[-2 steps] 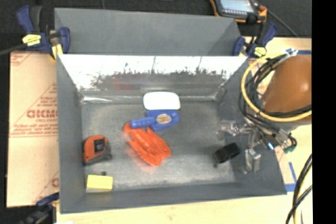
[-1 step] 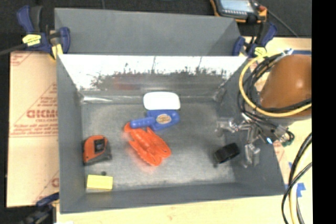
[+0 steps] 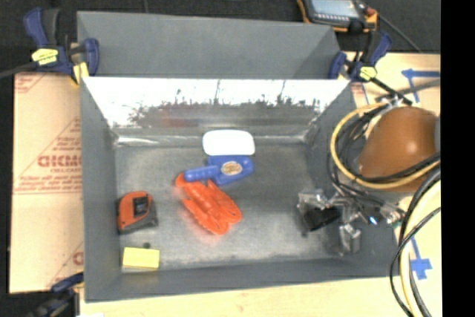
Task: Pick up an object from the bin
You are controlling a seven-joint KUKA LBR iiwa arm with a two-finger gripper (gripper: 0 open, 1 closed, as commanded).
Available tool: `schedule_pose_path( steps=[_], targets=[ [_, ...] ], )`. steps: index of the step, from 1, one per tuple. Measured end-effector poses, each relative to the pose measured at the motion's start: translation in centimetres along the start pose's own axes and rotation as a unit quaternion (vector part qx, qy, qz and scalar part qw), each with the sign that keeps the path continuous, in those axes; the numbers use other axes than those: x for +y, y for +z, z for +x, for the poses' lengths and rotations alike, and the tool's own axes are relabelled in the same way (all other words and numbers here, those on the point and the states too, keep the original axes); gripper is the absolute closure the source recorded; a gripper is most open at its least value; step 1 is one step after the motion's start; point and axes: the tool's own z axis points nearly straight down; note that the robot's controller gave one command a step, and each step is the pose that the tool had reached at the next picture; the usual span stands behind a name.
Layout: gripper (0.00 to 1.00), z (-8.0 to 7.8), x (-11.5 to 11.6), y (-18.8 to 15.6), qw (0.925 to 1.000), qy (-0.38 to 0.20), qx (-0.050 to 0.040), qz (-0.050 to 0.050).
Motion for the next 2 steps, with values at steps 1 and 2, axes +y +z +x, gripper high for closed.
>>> schedule_pose_path(
  steps=[1,2],
  targets=[
    [0.00,0.0,0.1,1.5,0.9991,-0.042,0.0014,-0.002],
    [0.00,-2.8,-0.9,1.5,0.9868,-0.161,-0.0010,-0.009]
  ],
)
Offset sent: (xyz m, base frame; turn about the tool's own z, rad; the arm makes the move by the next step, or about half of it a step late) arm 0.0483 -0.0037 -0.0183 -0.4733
